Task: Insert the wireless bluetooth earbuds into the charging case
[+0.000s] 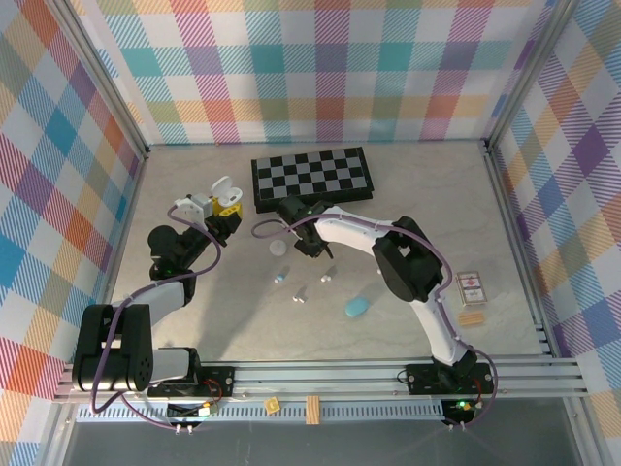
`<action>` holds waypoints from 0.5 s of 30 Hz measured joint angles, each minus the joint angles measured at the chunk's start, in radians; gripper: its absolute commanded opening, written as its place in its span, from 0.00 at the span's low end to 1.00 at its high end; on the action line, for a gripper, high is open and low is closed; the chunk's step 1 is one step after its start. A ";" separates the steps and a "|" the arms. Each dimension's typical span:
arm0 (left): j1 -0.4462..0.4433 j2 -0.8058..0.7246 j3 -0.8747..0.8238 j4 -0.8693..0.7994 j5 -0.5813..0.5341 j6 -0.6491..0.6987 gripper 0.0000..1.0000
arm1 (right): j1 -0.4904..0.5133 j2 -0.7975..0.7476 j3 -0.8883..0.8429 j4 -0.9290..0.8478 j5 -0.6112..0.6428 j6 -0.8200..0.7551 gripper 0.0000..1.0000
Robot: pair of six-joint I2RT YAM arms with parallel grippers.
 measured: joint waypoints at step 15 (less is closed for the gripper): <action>0.000 0.000 0.000 0.000 0.003 0.000 0.38 | 0.005 0.034 0.060 -0.063 0.008 -0.005 0.27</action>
